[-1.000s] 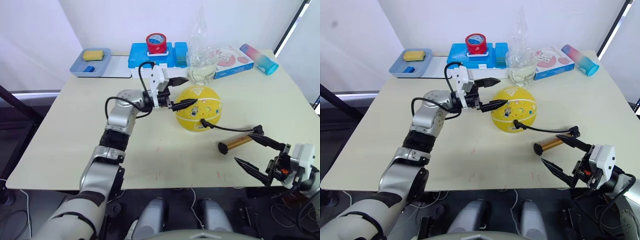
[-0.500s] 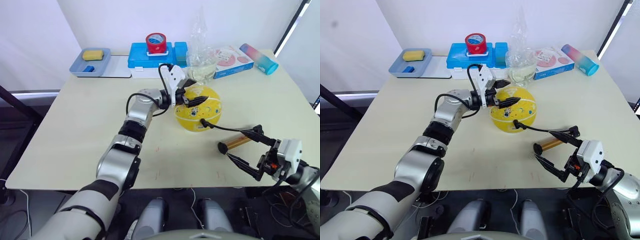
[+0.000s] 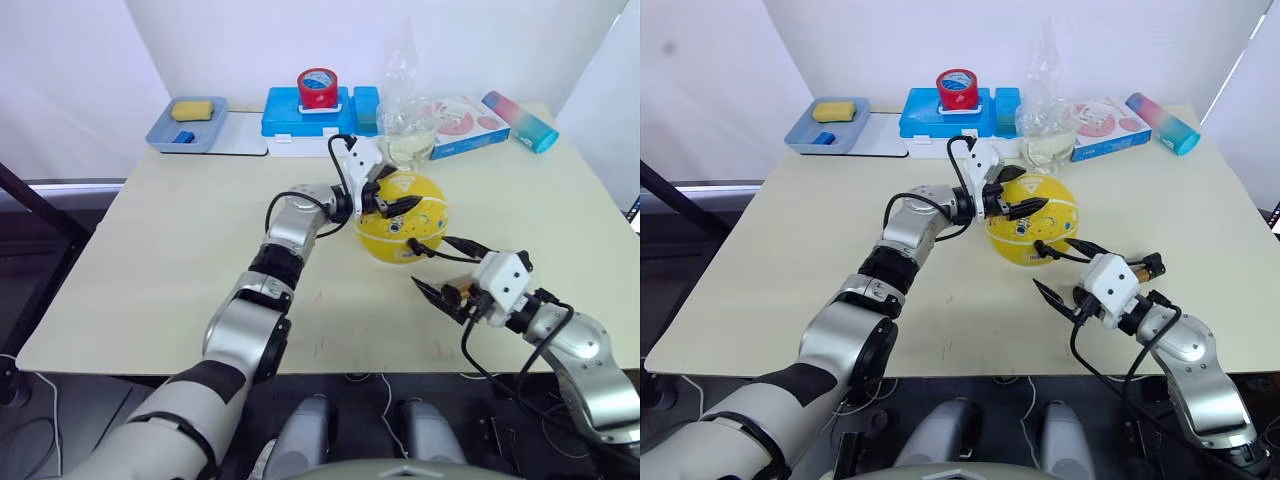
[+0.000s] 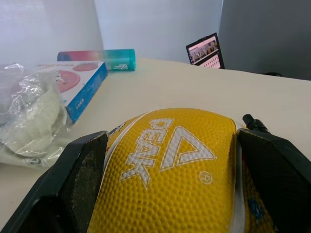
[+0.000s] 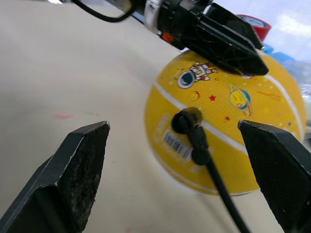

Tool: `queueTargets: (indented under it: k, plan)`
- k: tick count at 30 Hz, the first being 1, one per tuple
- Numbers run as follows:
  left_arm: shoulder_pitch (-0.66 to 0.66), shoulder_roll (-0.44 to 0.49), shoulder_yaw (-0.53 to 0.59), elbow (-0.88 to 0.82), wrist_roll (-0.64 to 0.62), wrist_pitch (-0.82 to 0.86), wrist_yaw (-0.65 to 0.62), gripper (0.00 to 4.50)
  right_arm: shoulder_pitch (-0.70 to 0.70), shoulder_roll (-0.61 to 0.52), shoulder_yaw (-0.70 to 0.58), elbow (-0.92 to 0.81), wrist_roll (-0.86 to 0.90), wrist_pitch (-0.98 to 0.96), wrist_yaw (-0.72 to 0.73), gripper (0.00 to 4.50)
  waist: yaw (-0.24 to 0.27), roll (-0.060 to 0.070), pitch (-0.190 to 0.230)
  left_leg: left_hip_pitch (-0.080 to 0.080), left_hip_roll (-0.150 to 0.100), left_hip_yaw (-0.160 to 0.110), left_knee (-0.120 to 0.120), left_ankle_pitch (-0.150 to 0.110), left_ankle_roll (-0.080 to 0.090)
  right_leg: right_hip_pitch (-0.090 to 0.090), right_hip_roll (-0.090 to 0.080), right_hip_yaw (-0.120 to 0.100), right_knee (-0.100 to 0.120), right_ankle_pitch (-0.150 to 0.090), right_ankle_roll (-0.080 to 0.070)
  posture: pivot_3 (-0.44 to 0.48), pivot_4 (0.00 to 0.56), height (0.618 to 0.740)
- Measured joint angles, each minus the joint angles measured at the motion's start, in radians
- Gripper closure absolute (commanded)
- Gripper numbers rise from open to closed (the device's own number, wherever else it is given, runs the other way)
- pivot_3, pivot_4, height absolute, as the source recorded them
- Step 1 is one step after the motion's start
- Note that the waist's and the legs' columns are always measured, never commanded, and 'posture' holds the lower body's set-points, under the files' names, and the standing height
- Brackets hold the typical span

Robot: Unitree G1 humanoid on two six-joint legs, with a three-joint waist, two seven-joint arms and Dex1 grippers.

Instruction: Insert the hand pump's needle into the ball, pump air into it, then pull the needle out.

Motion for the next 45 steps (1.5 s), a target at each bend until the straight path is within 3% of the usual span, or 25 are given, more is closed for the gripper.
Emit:
queueTargets:
  k: [12, 16, 20, 22, 23, 45]
  plan:
    - [0.001, -0.005, 0.004, 0.017, 0.001, -0.014, 0.018, 0.00, -0.106, 0.036, 0.081, 0.130, -0.235, -0.044, -0.132, 0.05, -0.002, 0.000, 0.000, 0.000, -0.002, -0.001, 0.000, 0.000, 0.000, 0.000, 0.000, 0.000, 0.000, 0.001, -0.001, 0.000, 0.150, 0.739]
    - [0.001, -0.008, 0.004, 0.019, 0.001, -0.016, 0.019, 0.00, -0.128, 0.064, 0.092, 0.153, -0.256, -0.062, -0.150, 1.18, -0.002, 0.000, 0.000, 0.000, -0.002, -0.002, 0.000, 0.000, 0.000, 0.000, 0.001, -0.001, 0.000, 0.001, -0.001, 0.000, 0.150, 0.739]
    - [0.000, -0.011, 0.006, 0.024, 0.001, -0.019, 0.026, 0.00, -0.132, 0.066, 0.109, 0.165, -0.270, -0.082, -0.154, 3.47, -0.002, 0.000, 0.000, 0.000, -0.002, -0.002, 0.000, 0.000, 0.000, 0.000, 0.001, -0.001, 0.000, 0.002, -0.002, 0.000, 0.150, 0.739]
    - [0.000, -0.012, 0.007, 0.030, 0.002, -0.022, 0.035, 0.00, -0.132, 0.065, 0.112, 0.179, -0.278, -0.084, -0.153, 4.36, -0.002, 0.000, 0.000, 0.000, -0.003, -0.002, 0.000, 0.000, 0.000, 0.000, 0.001, -0.001, 0.000, 0.001, -0.002, 0.000, 0.150, 0.739]
    - [0.000, -0.012, 0.008, 0.032, 0.002, -0.025, 0.036, 0.00, -0.132, 0.067, 0.112, 0.179, -0.279, -0.085, -0.153, 4.50, -0.003, 0.000, 0.000, 0.000, -0.003, -0.002, 0.000, 0.000, 0.000, 0.000, 0.001, -0.001, 0.000, 0.001, -0.002, 0.000, 0.150, 0.739]
    - [0.037, -0.065, -0.039, 0.081, 0.111, -0.258, 0.138, 0.00, -0.063, 0.025, 0.075, 0.078, -0.293, -0.011, -0.132, 4.50, 0.022, 0.000, -0.001, 0.002, -0.004, -0.009, 0.000, 0.000, 0.000, 0.005, 0.000, -0.004, -0.001, 0.000, -0.001, 0.000, 0.150, 0.739]
